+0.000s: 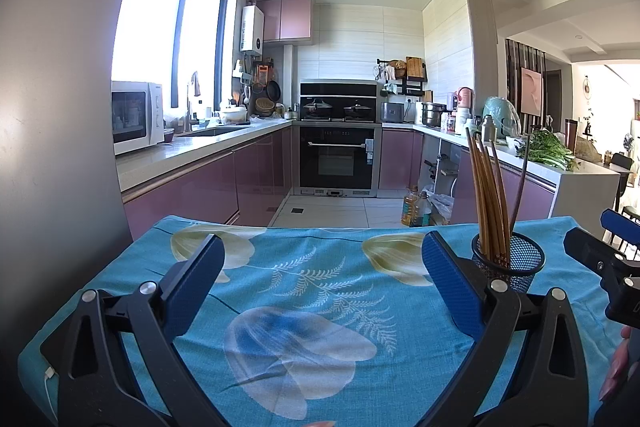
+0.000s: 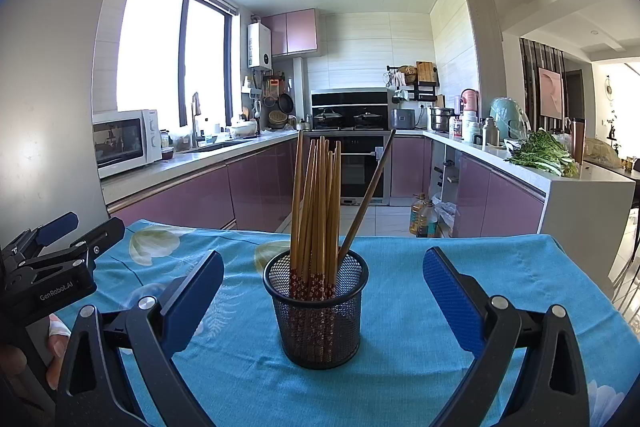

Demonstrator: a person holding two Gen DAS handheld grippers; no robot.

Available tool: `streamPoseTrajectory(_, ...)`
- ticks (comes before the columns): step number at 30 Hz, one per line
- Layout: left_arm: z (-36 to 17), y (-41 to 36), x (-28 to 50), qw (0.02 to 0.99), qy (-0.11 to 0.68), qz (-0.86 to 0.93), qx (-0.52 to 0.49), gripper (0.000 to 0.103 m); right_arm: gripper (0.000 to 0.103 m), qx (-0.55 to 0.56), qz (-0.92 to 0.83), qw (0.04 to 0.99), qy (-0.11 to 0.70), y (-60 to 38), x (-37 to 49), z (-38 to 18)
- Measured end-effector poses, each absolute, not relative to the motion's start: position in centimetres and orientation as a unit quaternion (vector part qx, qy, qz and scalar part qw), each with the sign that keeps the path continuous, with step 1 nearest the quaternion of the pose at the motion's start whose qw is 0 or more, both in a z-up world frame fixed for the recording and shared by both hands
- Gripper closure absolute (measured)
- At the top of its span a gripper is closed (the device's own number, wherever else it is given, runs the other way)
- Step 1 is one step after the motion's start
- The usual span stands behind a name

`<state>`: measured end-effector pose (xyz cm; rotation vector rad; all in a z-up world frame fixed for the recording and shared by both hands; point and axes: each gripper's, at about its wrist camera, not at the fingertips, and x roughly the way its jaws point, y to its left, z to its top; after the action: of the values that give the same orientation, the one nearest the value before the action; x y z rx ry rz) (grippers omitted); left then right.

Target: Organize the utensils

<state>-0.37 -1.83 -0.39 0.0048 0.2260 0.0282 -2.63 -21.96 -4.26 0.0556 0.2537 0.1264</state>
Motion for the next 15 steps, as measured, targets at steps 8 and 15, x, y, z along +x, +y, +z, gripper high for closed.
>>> streamPoseTrajectory(8, -0.38, -1.83, -0.37, 0.994, 0.112, 0.015, 0.002, 0.006, 0.006, 0.028, 0.063, 0.99, 0.125, -21.94, -2.57, -4.21)
streamPoseTrajectory(15, -0.37, -1.84, -0.34, 0.993, 0.113, 0.014, 0.003, 0.006, 0.006, 0.028, 0.063, 0.99, 0.125, -21.92, -2.48, -4.15)
